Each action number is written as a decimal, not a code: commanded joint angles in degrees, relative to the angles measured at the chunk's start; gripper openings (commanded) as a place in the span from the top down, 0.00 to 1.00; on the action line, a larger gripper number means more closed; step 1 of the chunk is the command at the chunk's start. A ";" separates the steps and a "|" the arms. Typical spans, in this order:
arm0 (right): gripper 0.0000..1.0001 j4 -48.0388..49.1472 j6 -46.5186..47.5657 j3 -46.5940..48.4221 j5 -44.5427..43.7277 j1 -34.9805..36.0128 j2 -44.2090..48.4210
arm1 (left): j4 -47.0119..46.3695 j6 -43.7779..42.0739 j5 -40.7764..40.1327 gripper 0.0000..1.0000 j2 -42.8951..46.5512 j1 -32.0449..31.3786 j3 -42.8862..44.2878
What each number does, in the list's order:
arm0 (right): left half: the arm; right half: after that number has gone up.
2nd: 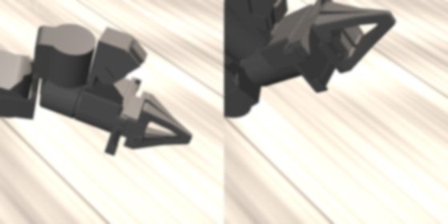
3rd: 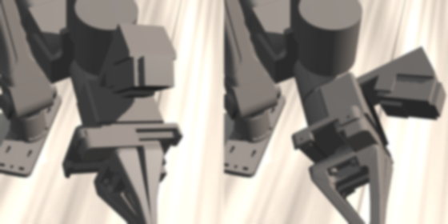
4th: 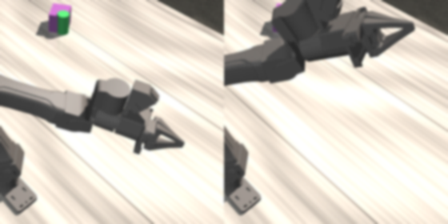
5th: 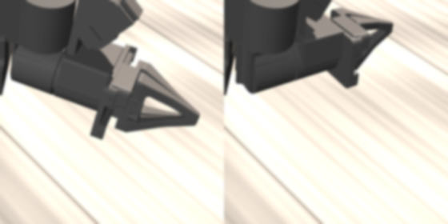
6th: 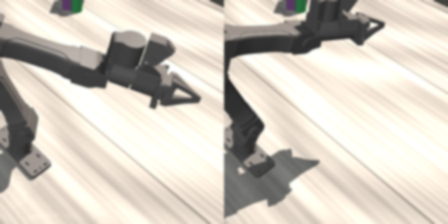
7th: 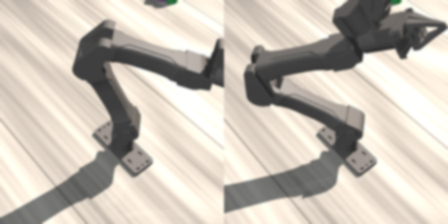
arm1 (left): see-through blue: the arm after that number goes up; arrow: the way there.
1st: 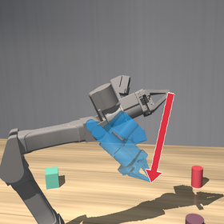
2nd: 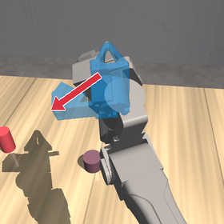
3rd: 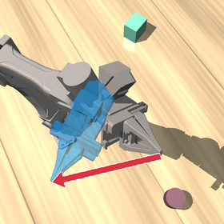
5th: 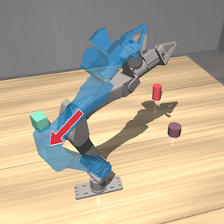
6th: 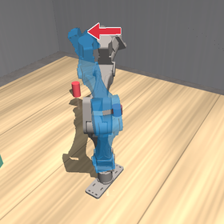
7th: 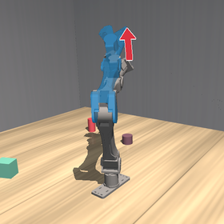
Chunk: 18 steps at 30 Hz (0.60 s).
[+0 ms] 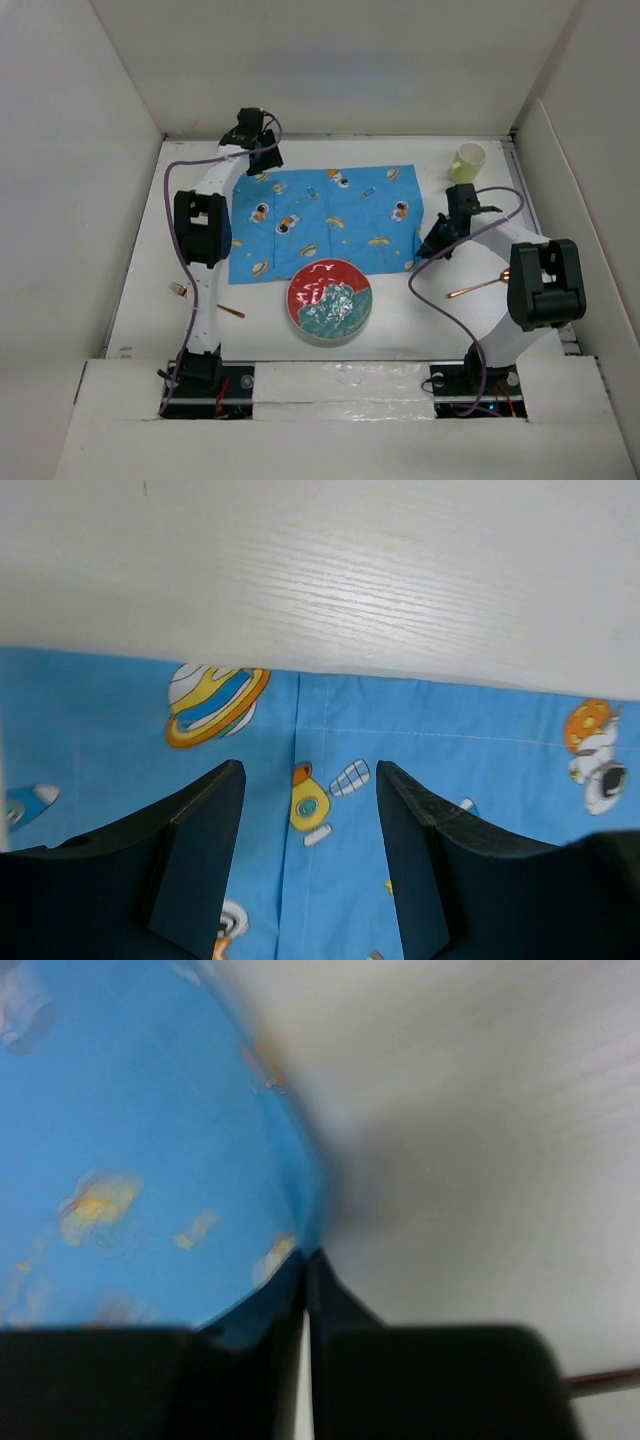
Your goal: Set the dinner table for one person
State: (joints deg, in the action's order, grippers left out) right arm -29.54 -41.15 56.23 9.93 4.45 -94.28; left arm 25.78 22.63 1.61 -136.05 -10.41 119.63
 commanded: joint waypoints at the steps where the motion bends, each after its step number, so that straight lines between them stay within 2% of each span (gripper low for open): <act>1: 0.79 0.28 0.36 -0.42 -7.76 0.12 1.90 | -0.29 -1.27 0.41 0.48 13.50 0.22 -0.10; 4: 0.59 -1.22 0.10 0.89 -7.57 0.12 6.46 | -2.39 -0.84 2.34 0.51 20.79 0.22 -5.71; 7: 0.45 -2.80 -0.08 3.44 -7.74 1.17 12.70 | -5.91 0.13 5.41 0.64 29.57 0.22 -13.35; 9: 0.43 -2.80 0.10 4.06 -7.74 1.79 16.56 | -8.19 0.57 7.09 0.80 33.90 0.22 -19.31; 10: 0.54 -2.54 0.36 4.24 -7.13 2.49 19.72 | -8.72 0.57 8.66 0.93 38.10 0.22 -21.44; 11: 0.67 -2.11 1.50 3.63 -3.73 3.10 21.40 | -8.90 0.48 9.37 0.99 40.05 0.22 -23.11; 12: 0.96 -0.62 2.03 2.84 -1.08 4.59 23.77 | -8.99 0.48 10.16 1.00 43.99 0.22 -26.70; 13: 1.00 0.26 2.30 1.79 1.55 5.74 24.75 | -9.17 0.40 10.52 1.00 46.11 0.22 -28.65; 15: 1.00 2.71 3.00 -2.51 8.50 8.63 26.07 | -10.13 0.83 11.48 1.00 52.51 0.22 -34.78; 16: 1.00 3.78 2.91 -4.18 10.18 12.48 26.42 | -10.40 0.92 13.06 1.00 54.55 0.22 -36.82; 18: 0.85 5.88 1.77 -8.82 11.69 16.62 25.82 | -11.71 1.97 14.38 1.00 58.68 0.22 -42.69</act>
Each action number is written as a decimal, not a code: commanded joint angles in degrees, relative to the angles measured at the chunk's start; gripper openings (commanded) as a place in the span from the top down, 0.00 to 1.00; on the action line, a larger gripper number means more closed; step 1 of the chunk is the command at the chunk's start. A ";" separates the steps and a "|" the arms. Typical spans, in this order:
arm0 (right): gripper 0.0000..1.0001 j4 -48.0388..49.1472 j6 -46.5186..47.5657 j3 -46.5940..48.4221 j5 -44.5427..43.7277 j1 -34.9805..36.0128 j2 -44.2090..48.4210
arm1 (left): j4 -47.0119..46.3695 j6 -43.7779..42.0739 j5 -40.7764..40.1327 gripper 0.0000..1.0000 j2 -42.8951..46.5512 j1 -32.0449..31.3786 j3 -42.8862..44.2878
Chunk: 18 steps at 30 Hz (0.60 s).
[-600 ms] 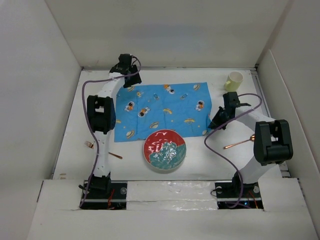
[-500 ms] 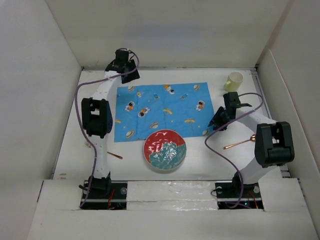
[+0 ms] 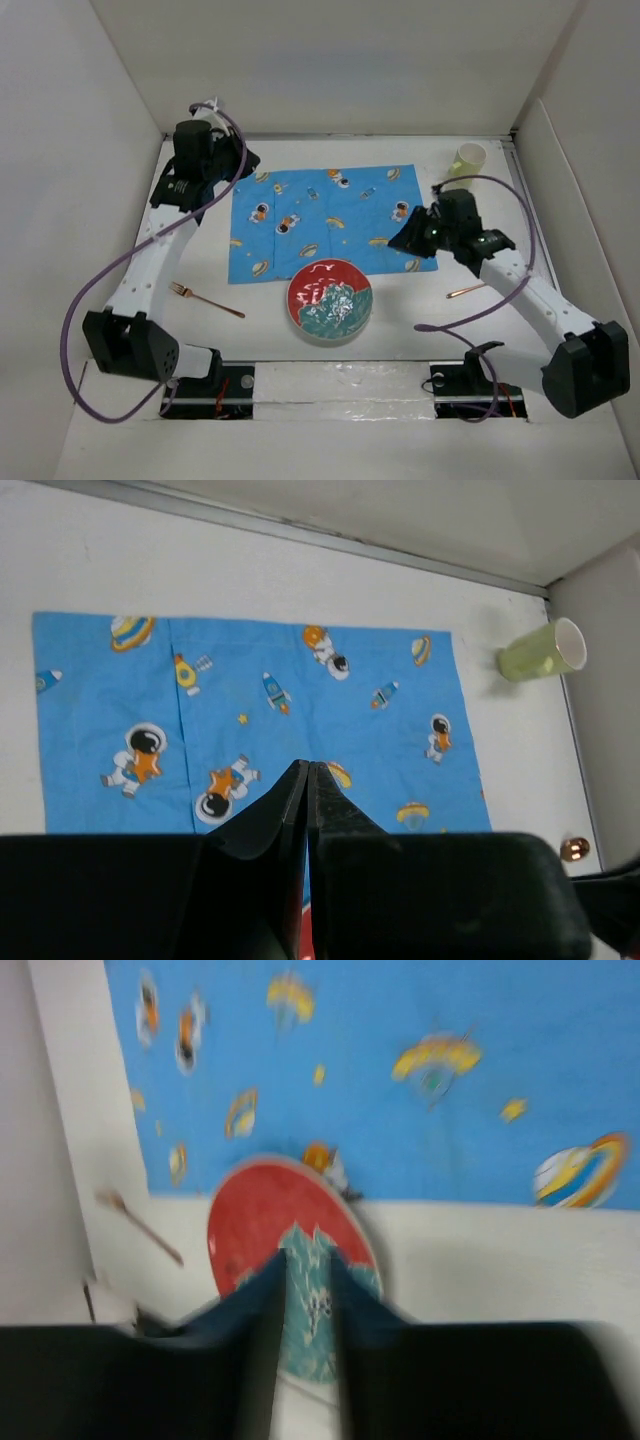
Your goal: Set the dinner table for one person
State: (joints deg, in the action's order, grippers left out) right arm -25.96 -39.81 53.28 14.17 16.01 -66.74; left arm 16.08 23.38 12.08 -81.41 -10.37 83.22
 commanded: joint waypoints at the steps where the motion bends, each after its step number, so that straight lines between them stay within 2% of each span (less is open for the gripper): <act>1: 0.63 3.18 -0.17 -7.03 7.36 6.91 -2.34 | -2.45 1.58 5.14 1.00 8.06 0.18 -8.23; 2: 0.52 3.89 -1.66 -8.18 7.18 10.24 -3.56 | -2.80 1.85 5.85 1.00 10.02 -0.35 -9.90; 4: 0.38 6.96 -3.07 -10.90 7.97 12.81 -5.41 | -2.98 2.64 6.90 0.91 14.75 -0.35 -13.95; 7: 0.36 12.05 -5.62 -13.80 8.93 15.10 -9.62 | -1.23 2.38 7.35 0.71 18.81 -0.35 -17.12; 8: 0.36 13.11 -5.89 -14.34 11.20 15.10 -10.94 | -0.61 2.20 7.43 0.68 19.52 -0.35 -17.65; 12: 0.44 18.03 -5.80 -14.87 14.47 16.25 -17.18 | 2.46 1.41 6.38 0.64 21.90 -0.35 -20.20; 15: 0.59 22.95 -7.73 -16.44 15.09 16.25 -21.05 | 2.91 1.23 5.68 0.63 22.96 -0.35 -20.73; 17: 0.63 25.34 -9.92 -18.63 15.97 16.25 -23.34 | 3.17 1.06 5.42 0.62 23.13 -0.35 -20.38; 18: 0.64 29.69 -10.72 -19.17 16.06 16.25 -24.04 | 3.96 0.88 5.07 0.62 23.05 -0.35 -19.68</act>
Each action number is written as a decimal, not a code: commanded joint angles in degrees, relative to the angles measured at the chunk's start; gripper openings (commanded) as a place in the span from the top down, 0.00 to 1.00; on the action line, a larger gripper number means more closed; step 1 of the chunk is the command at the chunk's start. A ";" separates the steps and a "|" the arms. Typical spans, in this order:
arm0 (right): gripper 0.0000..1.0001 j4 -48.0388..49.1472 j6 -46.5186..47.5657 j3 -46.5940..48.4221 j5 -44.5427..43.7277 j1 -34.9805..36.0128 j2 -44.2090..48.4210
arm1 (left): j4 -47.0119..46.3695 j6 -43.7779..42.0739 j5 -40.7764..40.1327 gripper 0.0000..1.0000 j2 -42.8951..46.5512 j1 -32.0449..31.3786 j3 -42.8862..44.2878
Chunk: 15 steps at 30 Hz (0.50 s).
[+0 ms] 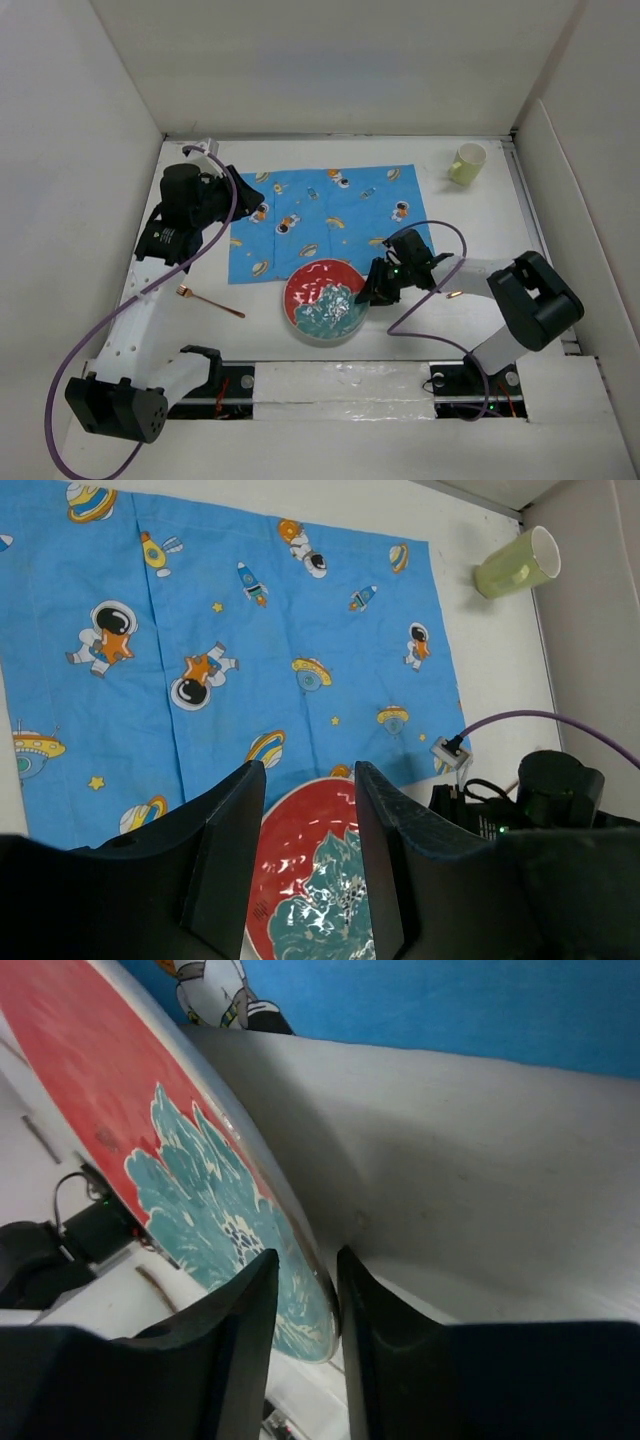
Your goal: Set the dinner table for one person
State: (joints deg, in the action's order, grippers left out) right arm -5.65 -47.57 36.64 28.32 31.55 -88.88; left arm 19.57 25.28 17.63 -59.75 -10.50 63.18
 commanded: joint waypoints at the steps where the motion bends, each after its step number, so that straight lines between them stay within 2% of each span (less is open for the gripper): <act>1: 0.67 10.91 -3.57 -3.24 1.92 0.71 -2.43 | 0.99 -1.19 -0.84 0.62 1.21 -0.22 0.98; 3: 0.78 14.68 -5.33 -5.52 1.39 0.71 -3.14 | 2.30 -1.81 -1.19 0.61 0.69 -0.22 2.47; 4: 0.93 15.49 -5.60 -5.96 1.39 0.71 -3.31 | 2.75 -1.98 -1.71 0.61 0.42 -0.22 3.00; 5: 1.00 16.19 -6.30 -6.75 1.48 0.10 -3.40 | 3.10 -2.16 -1.81 0.61 0.16 -0.22 3.61; 8: 1.00 15.77 -6.04 -8.08 4.01 -0.44 -0.87 | 3.89 -2.78 -2.51 0.60 -0.46 -0.22 5.55; 9: 1.00 12.19 -5.61 -7.73 4.29 -0.44 3.84 | 4.24 -3.04 -2.86 0.59 -0.63 -0.22 6.60; 11: 1.00 5.94 -3.51 -3.27 4.47 -0.44 9.84 | 4.60 -4.00 -3.74 0.58 -0.63 -0.22 7.57; 12: 1.00 -1.48 -2.71 -0.63 4.38 -0.44 14.83 | 4.60 -4.36 -4.18 0.57 -0.72 -0.22 8.44; 13: 1.00 -4.17 -2.09 4.79 4.21 -0.44 16.70 | 4.77 -4.79 -4.70 0.54 -0.81 -0.22 8.80; 15: 1.00 -7.26 -1.65 9.56 3.06 -3.23 18.83 | 4.25 -5.06 -4.80 0.53 -1.16 -0.22 9.50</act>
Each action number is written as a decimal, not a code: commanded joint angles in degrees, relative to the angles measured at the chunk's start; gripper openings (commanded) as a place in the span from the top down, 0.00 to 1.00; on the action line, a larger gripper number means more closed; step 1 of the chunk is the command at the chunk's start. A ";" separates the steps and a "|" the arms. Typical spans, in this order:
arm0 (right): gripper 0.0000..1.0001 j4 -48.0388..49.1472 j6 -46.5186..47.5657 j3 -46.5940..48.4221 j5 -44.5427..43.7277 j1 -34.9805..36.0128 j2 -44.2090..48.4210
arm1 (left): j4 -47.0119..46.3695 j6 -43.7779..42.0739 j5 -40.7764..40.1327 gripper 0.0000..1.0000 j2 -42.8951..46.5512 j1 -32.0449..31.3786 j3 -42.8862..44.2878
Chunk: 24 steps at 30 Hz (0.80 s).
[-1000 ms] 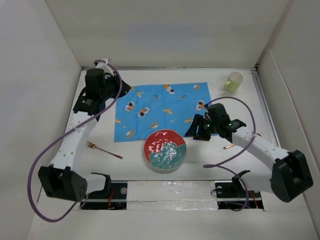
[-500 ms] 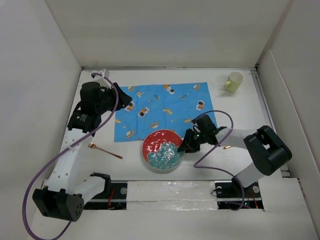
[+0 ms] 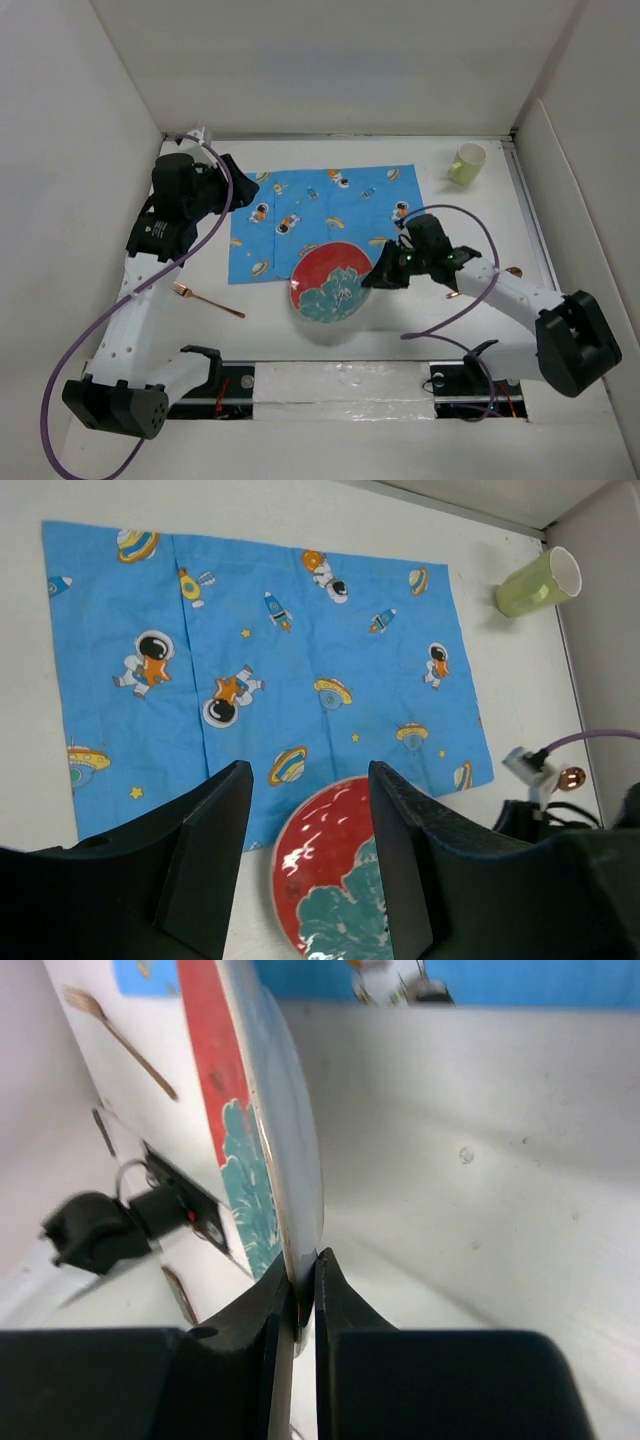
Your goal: Set the dinner table for one person
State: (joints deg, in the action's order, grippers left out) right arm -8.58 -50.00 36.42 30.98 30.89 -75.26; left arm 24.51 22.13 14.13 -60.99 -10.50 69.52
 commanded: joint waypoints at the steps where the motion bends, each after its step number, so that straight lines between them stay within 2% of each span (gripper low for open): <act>1: 1.00 -4.34 0.26 13.72 0.57 -3.99 5.13 | -0.87 -2.00 -0.95 0.52 0.08 -0.22 3.17; 3: 1.00 -1.11 -2.02 17.00 1.45 -6.45 3.03 | -2.01 -2.00 -0.42 0.51 0.08 -0.22 2.91; 9: 1.00 10.75 -6.60 29.90 4.35 -10.77 -15.94 | -3.59 -2.53 2.21 0.50 -0.88 -0.22 1.33; 12: 1.00 11.83 -8.35 37.19 1.98 -10.77 -23.51 | -3.94 -2.79 2.48 0.50 -1.23 -0.22 0.97; 16: 1.00 14.73 -12.66 41.87 1.89 -11.38 -29.32 | -4.47 -2.88 3.10 0.50 -0.88 -0.22 0.10; 19: 1.00 13.50 -13.46 42.33 0.40 -11.38 -31.61 | -4.47 -2.97 3.18 0.50 -0.45 -0.22 -0.87; 24: 1.00 14.56 -15.22 37.15 -0.49 -11.38 -33.19 | -4.65 -2.97 3.18 0.50 0.00 -0.22 -2.63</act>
State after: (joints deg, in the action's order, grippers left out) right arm -4.36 -61.76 72.55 26.26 19.49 -111.26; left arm 22.02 19.97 16.36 -62.46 -10.50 68.01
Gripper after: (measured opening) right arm 0.132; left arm 0.502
